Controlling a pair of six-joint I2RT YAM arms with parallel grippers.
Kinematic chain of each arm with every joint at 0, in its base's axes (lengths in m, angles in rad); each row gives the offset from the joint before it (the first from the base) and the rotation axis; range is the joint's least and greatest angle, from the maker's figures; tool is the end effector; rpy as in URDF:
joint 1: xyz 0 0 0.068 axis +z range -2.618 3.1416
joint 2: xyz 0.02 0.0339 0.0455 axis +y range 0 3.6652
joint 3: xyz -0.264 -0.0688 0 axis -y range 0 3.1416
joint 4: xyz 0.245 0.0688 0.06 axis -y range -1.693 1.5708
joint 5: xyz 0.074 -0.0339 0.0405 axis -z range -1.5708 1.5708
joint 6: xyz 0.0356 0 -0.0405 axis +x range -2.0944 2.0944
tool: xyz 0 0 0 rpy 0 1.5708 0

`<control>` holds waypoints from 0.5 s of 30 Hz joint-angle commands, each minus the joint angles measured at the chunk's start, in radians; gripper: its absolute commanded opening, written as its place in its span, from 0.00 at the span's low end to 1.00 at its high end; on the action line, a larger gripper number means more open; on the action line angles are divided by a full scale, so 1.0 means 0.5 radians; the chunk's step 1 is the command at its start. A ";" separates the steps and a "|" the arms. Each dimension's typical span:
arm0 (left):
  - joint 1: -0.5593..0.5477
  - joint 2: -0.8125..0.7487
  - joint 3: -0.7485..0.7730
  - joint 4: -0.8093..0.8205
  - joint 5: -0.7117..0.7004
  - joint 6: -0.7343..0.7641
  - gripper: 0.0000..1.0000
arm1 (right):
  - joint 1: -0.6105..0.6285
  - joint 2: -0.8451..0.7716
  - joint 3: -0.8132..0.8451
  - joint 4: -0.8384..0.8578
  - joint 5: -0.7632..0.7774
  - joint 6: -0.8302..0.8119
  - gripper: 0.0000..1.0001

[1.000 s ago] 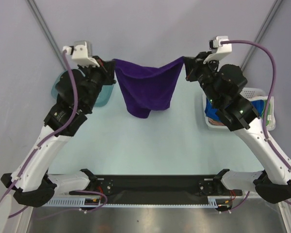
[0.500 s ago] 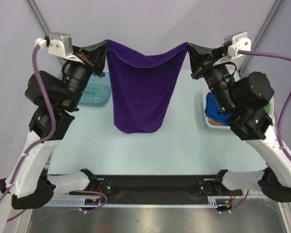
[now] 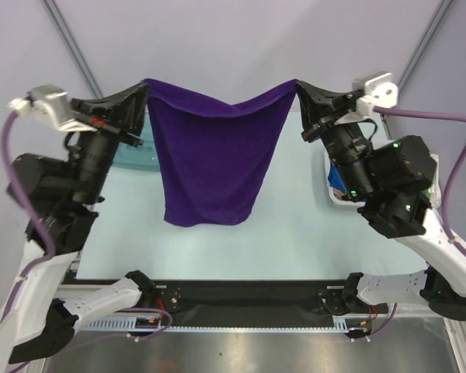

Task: Fold and stack the towels
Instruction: Flatten out the crumpled towel

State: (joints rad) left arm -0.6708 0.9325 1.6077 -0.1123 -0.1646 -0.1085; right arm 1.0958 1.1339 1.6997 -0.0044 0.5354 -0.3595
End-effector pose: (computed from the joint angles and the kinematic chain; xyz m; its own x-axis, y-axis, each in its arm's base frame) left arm 0.0888 -0.0630 0.5837 0.3609 -0.4228 -0.8313 0.5470 0.8179 -0.1785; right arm 0.0946 0.1442 0.5904 0.4275 0.1697 -0.8880 -0.4454 0.8943 -0.0436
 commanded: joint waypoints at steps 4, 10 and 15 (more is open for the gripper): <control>0.268 0.243 -0.221 0.086 0.222 -0.295 0.00 | -0.350 0.079 -0.135 0.049 -0.097 0.148 0.00; 0.277 0.234 -0.227 0.142 0.362 -0.231 0.00 | -0.431 0.061 -0.160 0.018 -0.230 0.164 0.00; 0.277 0.163 -0.270 0.185 0.623 -0.176 0.00 | -0.406 -0.010 -0.181 0.015 -0.261 0.142 0.00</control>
State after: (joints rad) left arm -0.5381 1.0779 1.4651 -0.1131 0.0250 -0.2089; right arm 0.8864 1.1778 1.5978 -0.0425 0.4332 -0.2882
